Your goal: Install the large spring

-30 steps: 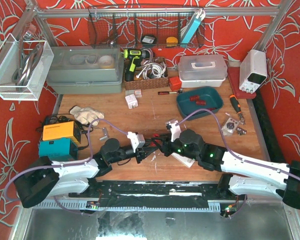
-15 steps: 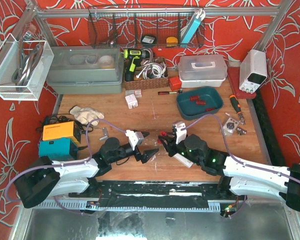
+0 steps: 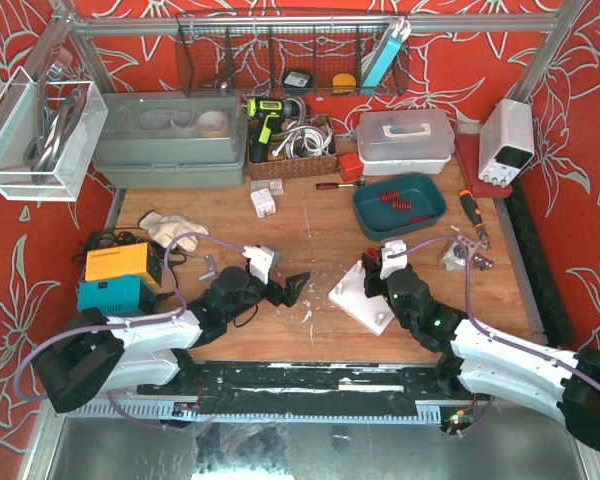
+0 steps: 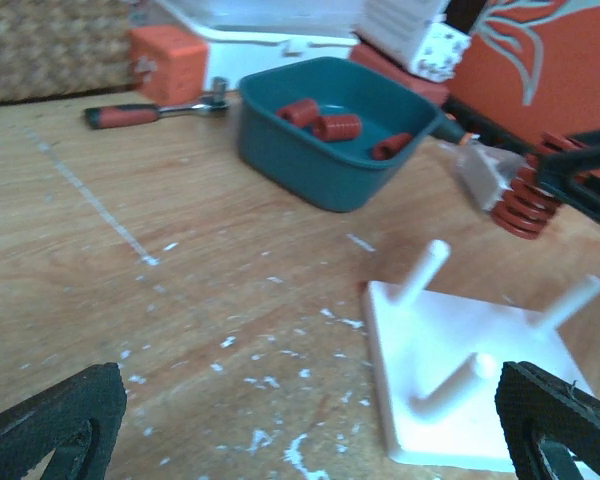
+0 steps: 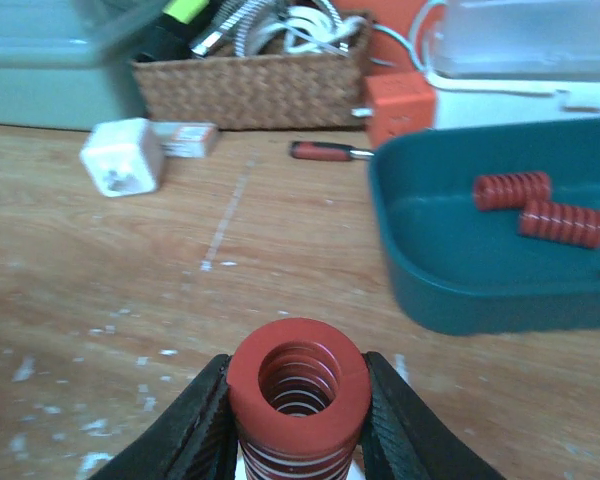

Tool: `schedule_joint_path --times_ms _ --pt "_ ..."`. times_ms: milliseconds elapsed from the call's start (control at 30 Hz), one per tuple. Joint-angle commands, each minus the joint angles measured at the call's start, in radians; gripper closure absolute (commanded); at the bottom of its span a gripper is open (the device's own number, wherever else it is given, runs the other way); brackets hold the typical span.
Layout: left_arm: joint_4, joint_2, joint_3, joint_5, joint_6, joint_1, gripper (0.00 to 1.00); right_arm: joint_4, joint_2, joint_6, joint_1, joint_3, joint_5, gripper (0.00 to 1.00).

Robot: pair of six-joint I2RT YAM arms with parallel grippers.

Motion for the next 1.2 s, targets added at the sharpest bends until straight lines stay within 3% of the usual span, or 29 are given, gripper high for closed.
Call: schedule_joint_path --times_ms 0,300,1100,1167 --pt "-0.078 0.010 0.034 -0.124 -0.076 0.026 0.00 0.083 -0.006 -0.016 -0.076 -0.035 -0.022 1.00" --pt "-0.078 -0.034 0.009 -0.150 -0.078 0.042 0.00 0.161 0.099 -0.024 -0.101 -0.033 -0.091 1.00" --pt "-0.076 -0.030 0.012 -0.116 -0.069 0.042 0.00 0.281 0.344 -0.057 -0.100 -0.006 -0.028 1.00" --pt "-0.077 -0.031 0.013 -0.116 -0.070 0.042 0.00 0.291 0.360 -0.055 -0.100 -0.007 -0.019 0.93"
